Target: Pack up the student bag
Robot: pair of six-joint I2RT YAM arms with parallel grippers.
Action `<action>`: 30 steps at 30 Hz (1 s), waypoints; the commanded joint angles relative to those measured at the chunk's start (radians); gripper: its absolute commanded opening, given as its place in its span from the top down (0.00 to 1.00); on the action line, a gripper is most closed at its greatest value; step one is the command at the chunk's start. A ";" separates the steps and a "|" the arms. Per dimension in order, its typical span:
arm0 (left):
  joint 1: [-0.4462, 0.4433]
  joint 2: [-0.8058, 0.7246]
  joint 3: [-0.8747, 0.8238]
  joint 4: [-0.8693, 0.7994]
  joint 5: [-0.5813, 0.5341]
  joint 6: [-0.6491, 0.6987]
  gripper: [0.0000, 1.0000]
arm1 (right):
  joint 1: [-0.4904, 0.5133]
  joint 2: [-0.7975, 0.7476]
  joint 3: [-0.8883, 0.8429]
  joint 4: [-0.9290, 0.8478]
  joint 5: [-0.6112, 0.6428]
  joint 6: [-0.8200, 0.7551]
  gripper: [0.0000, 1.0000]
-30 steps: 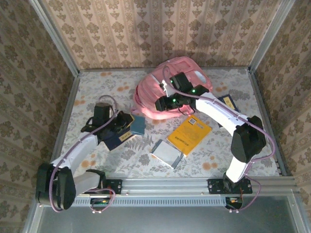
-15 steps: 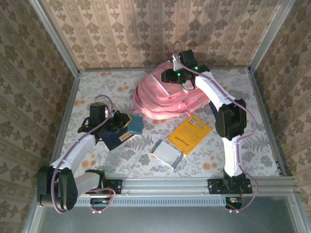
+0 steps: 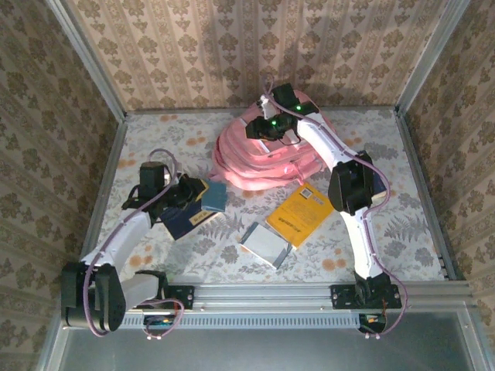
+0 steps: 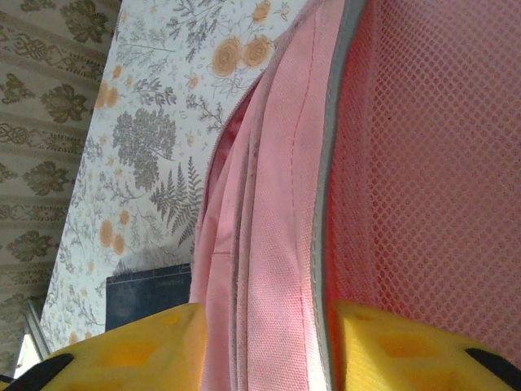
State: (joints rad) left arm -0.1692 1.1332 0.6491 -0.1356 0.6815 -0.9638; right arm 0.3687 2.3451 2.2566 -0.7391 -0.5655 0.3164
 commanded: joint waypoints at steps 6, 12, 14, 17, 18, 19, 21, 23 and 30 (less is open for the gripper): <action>0.021 0.007 0.023 0.030 0.036 0.008 0.92 | 0.014 0.029 0.025 -0.086 -0.048 -0.047 0.66; 0.039 0.005 0.021 0.027 0.035 0.013 0.92 | 0.016 0.000 0.021 -0.131 -0.011 -0.086 0.88; 0.042 0.005 0.027 0.026 0.031 0.012 0.92 | 0.015 -0.026 0.020 -0.125 -0.006 -0.087 0.96; 0.043 0.010 0.045 0.023 0.019 0.014 0.92 | 0.008 -0.072 0.026 -0.111 -0.015 -0.075 1.00; 0.045 0.015 0.056 0.016 0.010 0.019 0.92 | 0.002 -0.085 0.031 -0.106 -0.025 -0.065 1.00; 0.045 0.019 0.067 0.009 0.001 0.025 0.92 | -0.004 -0.098 0.034 -0.100 -0.036 -0.055 1.00; 0.045 0.040 0.097 -0.012 -0.028 0.037 0.93 | -0.019 -0.122 0.037 -0.076 -0.075 -0.019 1.00; 0.048 0.071 0.125 -0.023 -0.061 0.028 0.93 | -0.038 -0.141 0.039 -0.047 -0.126 0.025 1.00; 0.033 0.217 0.283 -0.018 -0.158 0.014 0.94 | -0.099 -0.189 0.044 0.071 -0.307 0.174 1.00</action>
State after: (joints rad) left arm -0.1303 1.3106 0.8566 -0.1463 0.5877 -0.9592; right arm 0.2832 2.2425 2.2589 -0.7654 -0.7143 0.3920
